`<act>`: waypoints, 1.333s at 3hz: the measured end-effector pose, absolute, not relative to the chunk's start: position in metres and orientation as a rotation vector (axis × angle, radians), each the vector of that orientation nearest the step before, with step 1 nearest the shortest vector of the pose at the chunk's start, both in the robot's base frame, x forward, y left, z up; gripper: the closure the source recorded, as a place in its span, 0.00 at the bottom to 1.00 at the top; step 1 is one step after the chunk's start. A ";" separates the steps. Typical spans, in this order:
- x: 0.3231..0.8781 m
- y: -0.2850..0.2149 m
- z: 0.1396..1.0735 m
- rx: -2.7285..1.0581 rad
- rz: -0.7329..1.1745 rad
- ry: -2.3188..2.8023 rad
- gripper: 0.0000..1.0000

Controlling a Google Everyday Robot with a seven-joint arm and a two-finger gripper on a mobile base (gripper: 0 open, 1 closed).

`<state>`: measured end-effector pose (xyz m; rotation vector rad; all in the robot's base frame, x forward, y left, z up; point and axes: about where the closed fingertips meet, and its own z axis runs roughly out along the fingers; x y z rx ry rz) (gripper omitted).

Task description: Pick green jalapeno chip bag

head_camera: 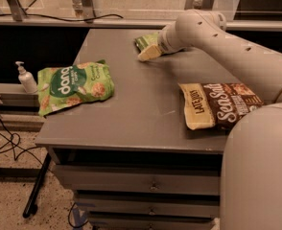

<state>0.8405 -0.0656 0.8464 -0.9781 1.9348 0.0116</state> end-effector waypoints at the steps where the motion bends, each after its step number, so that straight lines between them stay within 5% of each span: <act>1: 0.840 -0.073 0.861 -0.956 -0.022 1.923 0.00; 4: 0.843 -0.091 0.874 -0.675 0.050 1.976 0.00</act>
Offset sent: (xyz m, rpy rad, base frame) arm -0.0143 -0.0394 0.0695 0.0749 -0.0627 -0.1548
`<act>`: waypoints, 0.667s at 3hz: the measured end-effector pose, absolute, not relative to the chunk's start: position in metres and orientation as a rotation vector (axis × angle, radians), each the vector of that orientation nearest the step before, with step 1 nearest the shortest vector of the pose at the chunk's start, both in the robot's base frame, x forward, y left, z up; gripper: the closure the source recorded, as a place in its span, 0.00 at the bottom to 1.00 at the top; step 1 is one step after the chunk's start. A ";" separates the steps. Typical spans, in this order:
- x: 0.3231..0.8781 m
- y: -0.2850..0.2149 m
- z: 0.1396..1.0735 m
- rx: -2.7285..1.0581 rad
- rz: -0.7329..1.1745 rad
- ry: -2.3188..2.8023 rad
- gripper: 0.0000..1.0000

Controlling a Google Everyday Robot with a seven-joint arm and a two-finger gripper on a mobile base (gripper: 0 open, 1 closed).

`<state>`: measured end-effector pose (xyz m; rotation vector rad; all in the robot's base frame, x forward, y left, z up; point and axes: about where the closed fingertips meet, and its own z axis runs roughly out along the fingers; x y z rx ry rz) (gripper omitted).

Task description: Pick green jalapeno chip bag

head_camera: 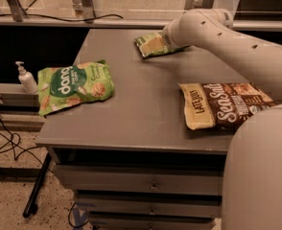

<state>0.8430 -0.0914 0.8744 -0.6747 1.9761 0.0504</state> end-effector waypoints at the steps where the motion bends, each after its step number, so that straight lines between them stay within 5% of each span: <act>1: 0.852 -0.090 0.859 -0.618 0.072 2.006 0.00; 2: 0.856 -0.095 0.848 -0.587 0.076 2.023 0.17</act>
Offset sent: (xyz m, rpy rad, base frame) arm 0.0178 -0.0125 -0.0361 0.0667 0.0466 -0.0915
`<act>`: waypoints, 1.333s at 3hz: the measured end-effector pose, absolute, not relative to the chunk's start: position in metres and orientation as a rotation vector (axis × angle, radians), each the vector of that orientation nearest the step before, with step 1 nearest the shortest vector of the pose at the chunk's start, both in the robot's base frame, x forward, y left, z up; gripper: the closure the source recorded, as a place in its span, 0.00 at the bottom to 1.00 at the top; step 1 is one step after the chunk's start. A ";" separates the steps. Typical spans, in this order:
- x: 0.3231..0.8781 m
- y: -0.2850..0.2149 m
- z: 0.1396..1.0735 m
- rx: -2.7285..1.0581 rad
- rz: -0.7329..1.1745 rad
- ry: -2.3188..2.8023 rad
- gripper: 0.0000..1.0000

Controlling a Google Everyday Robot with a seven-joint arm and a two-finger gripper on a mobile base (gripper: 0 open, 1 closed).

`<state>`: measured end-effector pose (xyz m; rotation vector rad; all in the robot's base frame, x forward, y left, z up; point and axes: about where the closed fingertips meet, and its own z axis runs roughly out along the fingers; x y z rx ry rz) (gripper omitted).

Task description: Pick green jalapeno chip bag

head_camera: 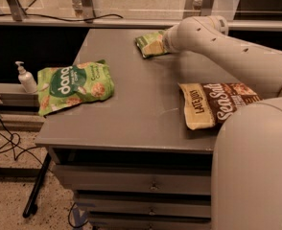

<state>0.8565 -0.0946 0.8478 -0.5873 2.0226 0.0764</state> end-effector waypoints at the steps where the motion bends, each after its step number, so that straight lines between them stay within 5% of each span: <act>1: 0.859 -0.100 0.843 -0.567 0.073 2.032 0.41; 3: 0.861 -0.104 0.849 -0.569 0.068 2.027 0.87; 4: 0.859 -0.102 0.863 -0.594 0.065 2.005 1.00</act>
Offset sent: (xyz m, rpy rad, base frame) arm 0.0060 -0.0155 0.0025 0.0033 -0.0037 -0.0291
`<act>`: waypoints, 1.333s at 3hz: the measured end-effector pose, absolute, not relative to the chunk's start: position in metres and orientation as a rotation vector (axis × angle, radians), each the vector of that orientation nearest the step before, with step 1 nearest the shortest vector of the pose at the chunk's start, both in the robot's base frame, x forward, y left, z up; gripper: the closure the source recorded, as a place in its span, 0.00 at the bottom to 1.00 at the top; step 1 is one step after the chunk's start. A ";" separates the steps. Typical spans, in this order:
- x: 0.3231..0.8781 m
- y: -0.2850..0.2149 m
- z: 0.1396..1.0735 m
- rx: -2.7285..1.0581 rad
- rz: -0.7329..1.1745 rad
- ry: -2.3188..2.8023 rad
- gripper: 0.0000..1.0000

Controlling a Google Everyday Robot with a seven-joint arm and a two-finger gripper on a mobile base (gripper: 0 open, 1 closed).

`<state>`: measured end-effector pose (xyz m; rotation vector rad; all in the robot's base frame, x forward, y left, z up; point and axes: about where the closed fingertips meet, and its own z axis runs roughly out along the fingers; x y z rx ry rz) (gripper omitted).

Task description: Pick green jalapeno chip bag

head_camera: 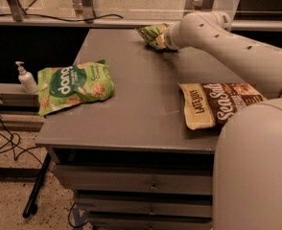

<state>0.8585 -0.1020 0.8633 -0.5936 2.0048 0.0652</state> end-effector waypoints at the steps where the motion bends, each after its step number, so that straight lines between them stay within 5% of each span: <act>1: 0.846 -0.102 0.894 -0.647 0.060 1.969 1.00; 4: 0.801 -0.125 0.964 -0.779 0.101 1.930 1.00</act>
Offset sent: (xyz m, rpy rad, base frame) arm -0.0595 -0.0256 0.1179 -0.0701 -0.0727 0.1495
